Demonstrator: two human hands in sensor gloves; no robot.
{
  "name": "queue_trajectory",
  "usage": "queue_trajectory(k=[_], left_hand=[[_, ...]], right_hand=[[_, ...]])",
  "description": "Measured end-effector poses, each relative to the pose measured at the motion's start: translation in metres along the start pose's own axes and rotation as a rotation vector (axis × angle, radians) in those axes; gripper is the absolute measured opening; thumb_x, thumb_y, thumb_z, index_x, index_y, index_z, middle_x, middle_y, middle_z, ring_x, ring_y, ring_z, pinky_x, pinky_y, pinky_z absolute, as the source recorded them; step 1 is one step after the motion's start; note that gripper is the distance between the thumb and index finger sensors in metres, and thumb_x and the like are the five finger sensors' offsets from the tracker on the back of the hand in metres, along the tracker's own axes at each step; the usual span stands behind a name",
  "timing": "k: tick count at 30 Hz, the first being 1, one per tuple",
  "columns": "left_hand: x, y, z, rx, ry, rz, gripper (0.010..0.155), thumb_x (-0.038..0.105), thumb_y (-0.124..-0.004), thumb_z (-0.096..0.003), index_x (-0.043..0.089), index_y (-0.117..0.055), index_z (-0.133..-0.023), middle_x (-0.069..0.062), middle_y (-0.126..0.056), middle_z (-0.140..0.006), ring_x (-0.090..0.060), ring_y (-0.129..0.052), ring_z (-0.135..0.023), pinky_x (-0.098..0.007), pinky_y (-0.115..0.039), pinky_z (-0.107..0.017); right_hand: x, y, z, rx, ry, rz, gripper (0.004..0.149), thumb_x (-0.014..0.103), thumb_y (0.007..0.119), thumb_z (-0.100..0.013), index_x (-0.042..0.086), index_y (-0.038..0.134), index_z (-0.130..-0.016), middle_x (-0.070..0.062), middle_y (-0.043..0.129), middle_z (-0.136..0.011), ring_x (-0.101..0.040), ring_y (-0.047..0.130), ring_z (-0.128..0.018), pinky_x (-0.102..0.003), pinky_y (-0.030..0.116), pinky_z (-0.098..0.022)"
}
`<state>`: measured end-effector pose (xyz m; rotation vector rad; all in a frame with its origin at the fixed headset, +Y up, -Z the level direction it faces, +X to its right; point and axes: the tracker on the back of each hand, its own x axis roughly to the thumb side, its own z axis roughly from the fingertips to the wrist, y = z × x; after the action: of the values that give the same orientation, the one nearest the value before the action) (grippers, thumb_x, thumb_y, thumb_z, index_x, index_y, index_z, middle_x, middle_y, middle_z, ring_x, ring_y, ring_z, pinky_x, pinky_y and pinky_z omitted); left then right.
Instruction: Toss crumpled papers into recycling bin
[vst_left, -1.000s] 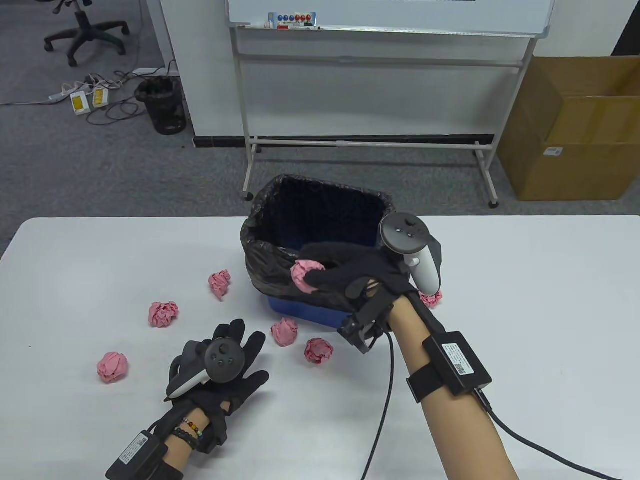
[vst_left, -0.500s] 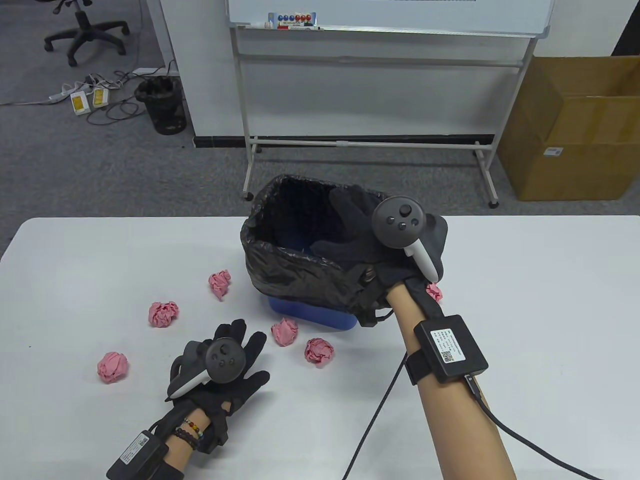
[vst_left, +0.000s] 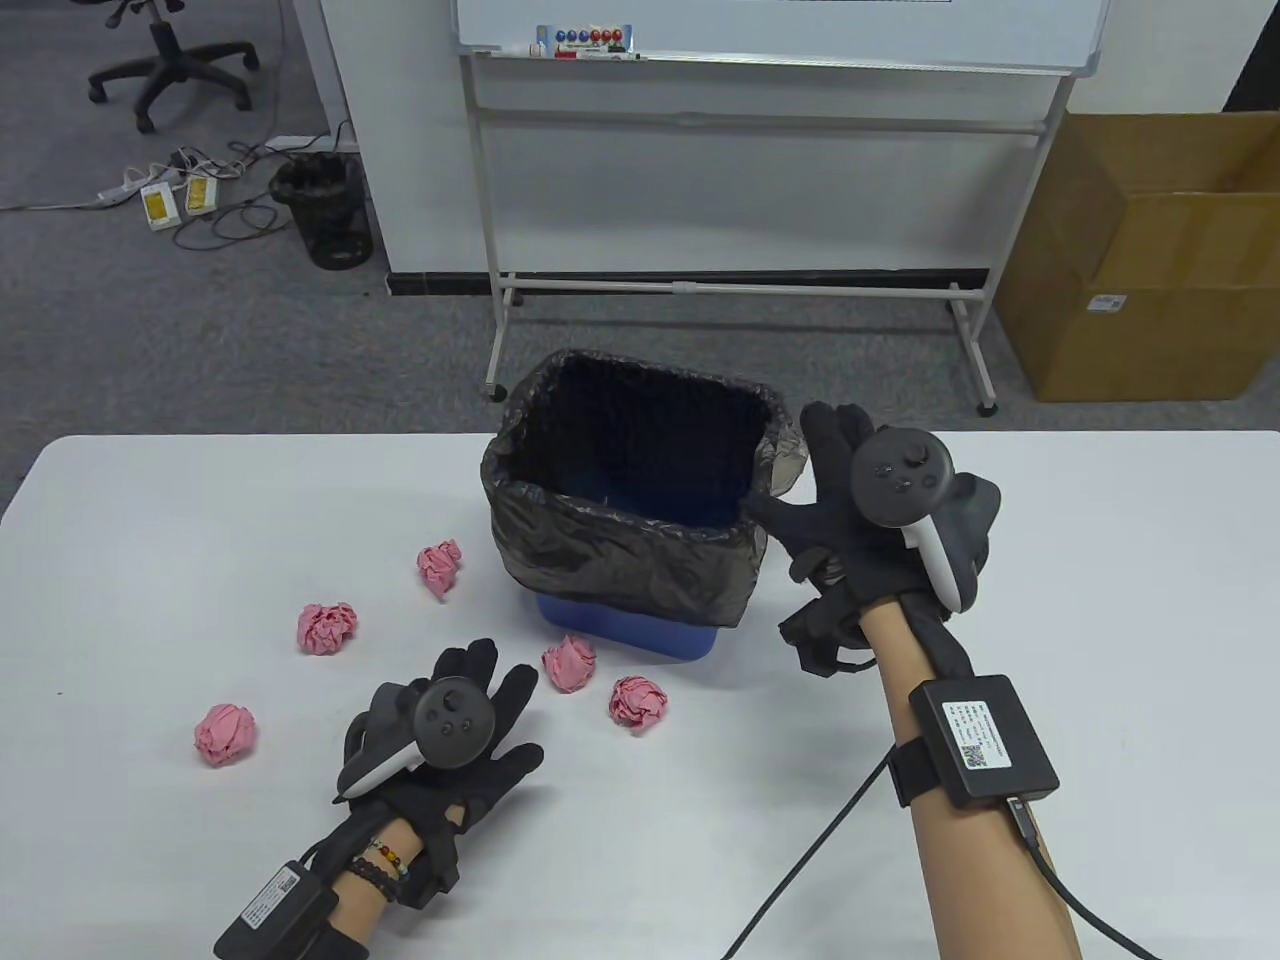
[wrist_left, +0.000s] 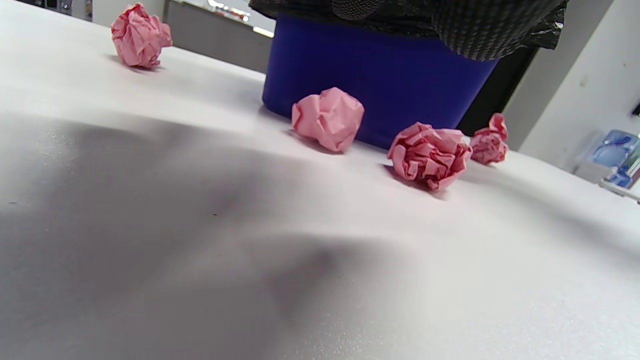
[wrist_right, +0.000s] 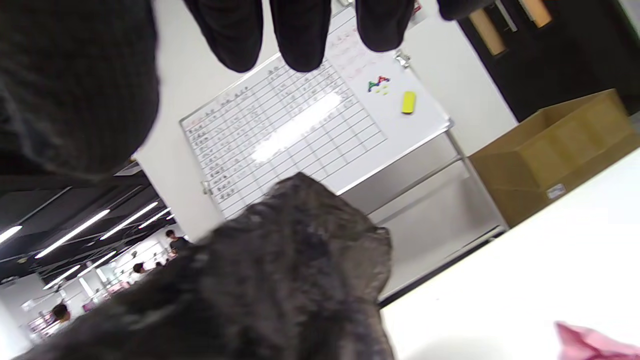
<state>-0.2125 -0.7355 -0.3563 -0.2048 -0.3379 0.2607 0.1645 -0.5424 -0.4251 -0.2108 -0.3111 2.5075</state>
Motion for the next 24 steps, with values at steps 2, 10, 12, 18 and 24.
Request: queue_trajectory(k=[2, 10, 12, 18, 24], left_hand=[[0.000, 0.000, 0.000, 0.001, -0.002, -0.001, 0.079, 0.058, -0.065, -0.0484, 0.026, -0.034, -0.114, -0.019, -0.010, -0.120, -0.048, -0.013, -0.108, -0.072, -0.024, -0.071], [0.001, 0.000, 0.000, 0.001, 0.001, -0.006, 0.079, 0.058, -0.065, -0.0483, 0.026, -0.034, -0.114, -0.019, -0.010, -0.120, -0.048, -0.013, -0.108, -0.072, -0.024, -0.071], [0.001, 0.000, 0.000, 0.001, 0.003, -0.006, 0.079, 0.058, -0.064, -0.0483, 0.027, -0.034, -0.114, -0.019, -0.010, -0.120, -0.048, -0.013, -0.108, -0.072, -0.024, -0.071], [0.002, 0.000, 0.001, 0.000, 0.005, -0.011, 0.079, 0.058, -0.064, -0.0483, 0.027, -0.034, -0.114, -0.019, -0.010, -0.120, -0.048, -0.013, -0.108, -0.072, -0.024, -0.071], [0.002, -0.001, 0.000, -0.010, 0.012, -0.021, 0.079, 0.058, -0.065, -0.0483, 0.027, -0.034, -0.114, -0.019, -0.010, -0.120, -0.048, -0.013, -0.108, -0.072, -0.024, -0.071]], right_hand=[[-0.013, 0.004, -0.003, -0.017, 0.036, 0.021, 0.094, 0.058, 0.095, -0.026, 0.036, 0.051, -0.107, 0.002, 0.049, -0.120, -0.041, 0.043, -0.114, -0.063, 0.038, -0.078], [-0.064, 0.041, -0.020, -0.007, 0.168, 0.107, 0.092, 0.057, 0.094, -0.028, 0.036, 0.052, -0.107, 0.000, 0.050, -0.119, -0.041, 0.047, -0.113, -0.062, 0.044, -0.077], [-0.073, 0.050, -0.024, -0.008, 0.187, 0.125, 0.092, 0.057, 0.094, -0.028, 0.036, 0.051, -0.107, 0.002, 0.050, -0.119, -0.041, 0.048, -0.113, -0.061, 0.045, -0.077], [-0.098, 0.086, -0.036, 0.034, 0.246, 0.190, 0.091, 0.056, 0.094, -0.029, 0.037, 0.050, -0.107, 0.001, 0.050, -0.119, -0.040, 0.050, -0.113, -0.060, 0.048, -0.077], [-0.115, 0.121, -0.048, 0.082, 0.294, 0.256, 0.091, 0.055, 0.094, -0.029, 0.038, 0.049, -0.107, 0.002, 0.049, -0.119, -0.039, 0.050, -0.112, -0.058, 0.050, -0.077]])
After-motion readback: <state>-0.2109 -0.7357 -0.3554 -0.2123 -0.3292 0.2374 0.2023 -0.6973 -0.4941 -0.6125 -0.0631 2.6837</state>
